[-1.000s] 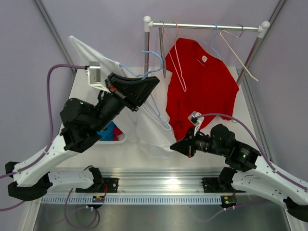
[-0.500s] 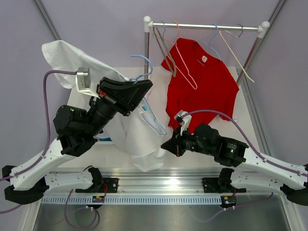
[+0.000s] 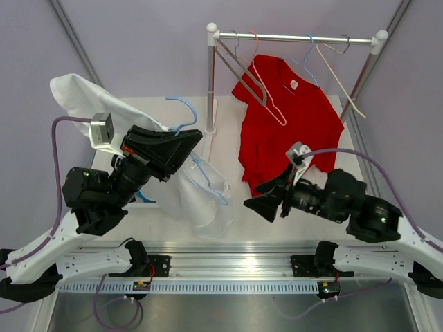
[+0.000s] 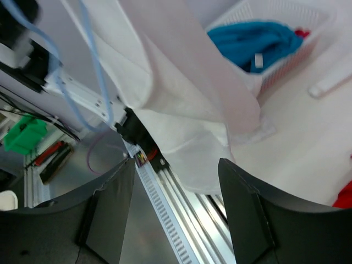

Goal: Remove the t-shirt from the hanger

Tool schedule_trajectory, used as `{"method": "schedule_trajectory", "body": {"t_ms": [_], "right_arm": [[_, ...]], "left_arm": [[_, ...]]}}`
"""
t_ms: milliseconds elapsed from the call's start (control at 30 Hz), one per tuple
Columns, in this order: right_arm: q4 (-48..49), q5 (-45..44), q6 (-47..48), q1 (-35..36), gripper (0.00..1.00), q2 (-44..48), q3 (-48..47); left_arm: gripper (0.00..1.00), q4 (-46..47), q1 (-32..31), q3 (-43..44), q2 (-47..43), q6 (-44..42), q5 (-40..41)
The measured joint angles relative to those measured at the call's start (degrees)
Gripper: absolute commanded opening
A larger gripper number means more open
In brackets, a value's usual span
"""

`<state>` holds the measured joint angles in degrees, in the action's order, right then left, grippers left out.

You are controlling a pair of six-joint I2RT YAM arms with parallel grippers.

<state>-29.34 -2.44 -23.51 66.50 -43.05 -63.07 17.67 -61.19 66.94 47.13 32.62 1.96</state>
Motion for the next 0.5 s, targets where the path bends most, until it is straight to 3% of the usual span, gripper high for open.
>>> {"method": "schedule_trajectory", "body": {"t_ms": [33,100,200,267,400,500], "right_arm": [[-0.2,0.09,0.63,0.0,0.67,0.11,-2.49],[-0.42,0.17,1.86,0.04,0.53,0.02,-6.93],[1.16,0.9,3.48,0.09,0.49,-1.31,-11.74],[2.82,2.1,4.33,0.13,0.51,-3.04,-13.46],[4.17,3.52,5.77,1.01,0.67,-9.03,-16.02],[4.52,3.61,6.8,2.4,0.7,-13.38,-16.96]], "left_arm": [[0.0,0.0,0.02,-0.57,-0.5,0.02,0.0],[0.0,0.0,0.02,-1.11,-0.57,0.13,0.0],[0.0,-0.04,0.02,-1.77,-0.09,0.42,-0.02],[0.0,-0.17,0.02,-1.95,0.66,0.52,-0.02],[0.0,-0.24,0.02,-1.97,1.81,0.9,-0.09],[0.0,-0.09,0.02,-2.14,2.12,1.44,-0.33]]}}
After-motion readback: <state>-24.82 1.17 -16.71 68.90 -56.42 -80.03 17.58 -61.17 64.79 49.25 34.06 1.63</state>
